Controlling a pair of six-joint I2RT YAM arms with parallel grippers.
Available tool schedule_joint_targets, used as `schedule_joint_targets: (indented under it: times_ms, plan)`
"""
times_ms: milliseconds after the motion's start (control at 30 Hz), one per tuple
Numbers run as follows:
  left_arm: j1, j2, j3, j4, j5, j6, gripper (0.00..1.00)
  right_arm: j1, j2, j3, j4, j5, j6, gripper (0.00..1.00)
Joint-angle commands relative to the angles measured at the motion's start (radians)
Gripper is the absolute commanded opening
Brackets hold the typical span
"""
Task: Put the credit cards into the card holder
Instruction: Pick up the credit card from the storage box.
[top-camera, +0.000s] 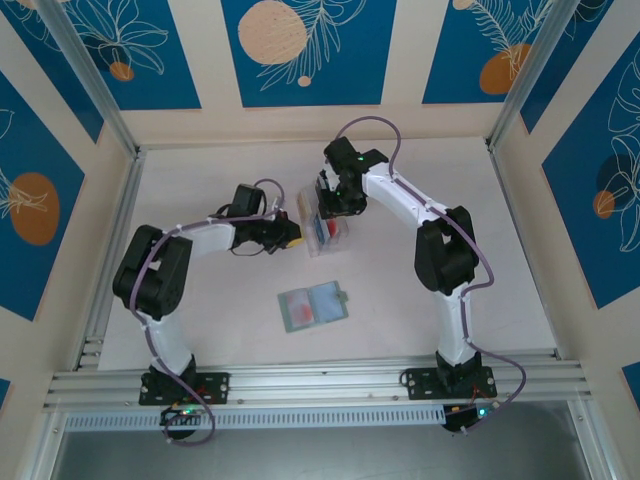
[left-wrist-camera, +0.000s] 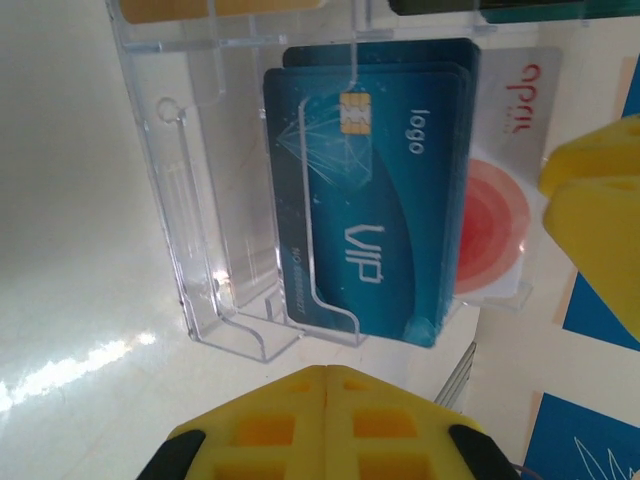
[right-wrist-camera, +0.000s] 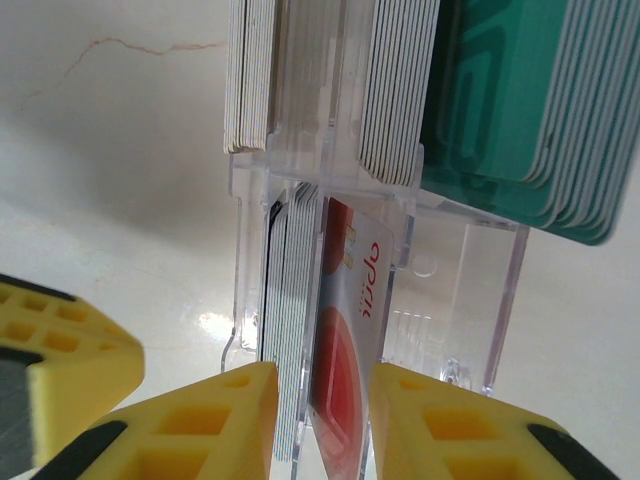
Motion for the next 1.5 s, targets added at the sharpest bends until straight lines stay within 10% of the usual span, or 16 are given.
schedule_joint_targets:
  times_ms: [0,1467]
  plan:
    - [-0.006,0.038,0.029,0.035,0.031,-0.016,0.01,0.012,0.021,0.033,-0.040,-0.017,-0.015,0.30]
    - [-0.032,0.117,0.044,0.091,0.042,-0.045,0.01,-0.009,-0.031,0.045,-0.032,-0.173,-0.030,0.27]
